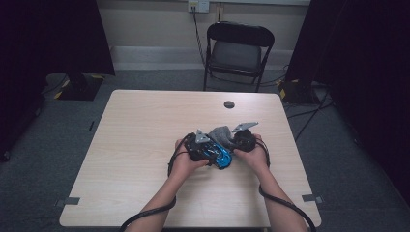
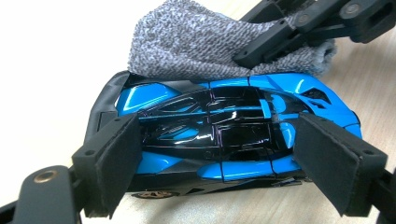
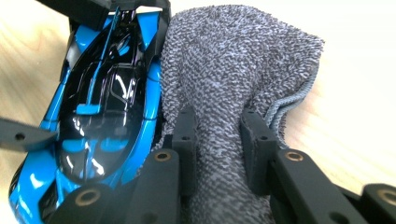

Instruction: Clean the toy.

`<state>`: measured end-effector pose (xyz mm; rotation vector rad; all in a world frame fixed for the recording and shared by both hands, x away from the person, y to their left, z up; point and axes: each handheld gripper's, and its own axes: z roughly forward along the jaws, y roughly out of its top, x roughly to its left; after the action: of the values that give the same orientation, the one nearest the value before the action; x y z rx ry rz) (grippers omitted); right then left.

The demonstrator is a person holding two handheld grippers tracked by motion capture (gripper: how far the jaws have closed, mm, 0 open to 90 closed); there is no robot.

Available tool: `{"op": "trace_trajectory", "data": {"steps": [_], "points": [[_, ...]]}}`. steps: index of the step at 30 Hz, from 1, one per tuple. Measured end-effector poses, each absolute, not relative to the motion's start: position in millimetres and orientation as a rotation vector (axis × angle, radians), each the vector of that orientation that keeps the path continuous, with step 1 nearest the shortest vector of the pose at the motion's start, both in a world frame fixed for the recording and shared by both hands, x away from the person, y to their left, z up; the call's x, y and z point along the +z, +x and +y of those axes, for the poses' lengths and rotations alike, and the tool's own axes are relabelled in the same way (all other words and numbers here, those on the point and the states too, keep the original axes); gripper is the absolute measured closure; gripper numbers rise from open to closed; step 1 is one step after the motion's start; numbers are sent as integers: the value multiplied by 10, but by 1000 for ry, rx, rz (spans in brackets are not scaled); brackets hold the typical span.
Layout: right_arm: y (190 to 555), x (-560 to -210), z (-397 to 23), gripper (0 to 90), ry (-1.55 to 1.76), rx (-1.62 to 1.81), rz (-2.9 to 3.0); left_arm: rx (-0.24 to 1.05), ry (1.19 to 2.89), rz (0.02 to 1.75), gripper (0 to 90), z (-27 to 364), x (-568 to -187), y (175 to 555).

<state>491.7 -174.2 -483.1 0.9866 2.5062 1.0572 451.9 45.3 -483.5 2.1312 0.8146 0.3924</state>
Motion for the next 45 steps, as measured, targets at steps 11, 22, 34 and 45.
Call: {"op": "trace_trajectory", "data": {"steps": [11, 22, 34, 45], "points": [[4805, -4831, -1855, 704, 990, 1064, 2508, 392, 2137, 811, 154, 451, -4830, 4522], [4744, -4818, -1915, 705, 973, 1047, 2521, 390, 2140, 814, 154, 447, -4827, 4522], [4624, -4835, -2037, 704, 992, 1074, 2505, 392, 2136, 813, 154, 449, -4830, 4519], [4516, -4832, -2122, 704, 989, 1068, 2507, 393, 2140, 814, 154, 446, -4827, 4522]]}}
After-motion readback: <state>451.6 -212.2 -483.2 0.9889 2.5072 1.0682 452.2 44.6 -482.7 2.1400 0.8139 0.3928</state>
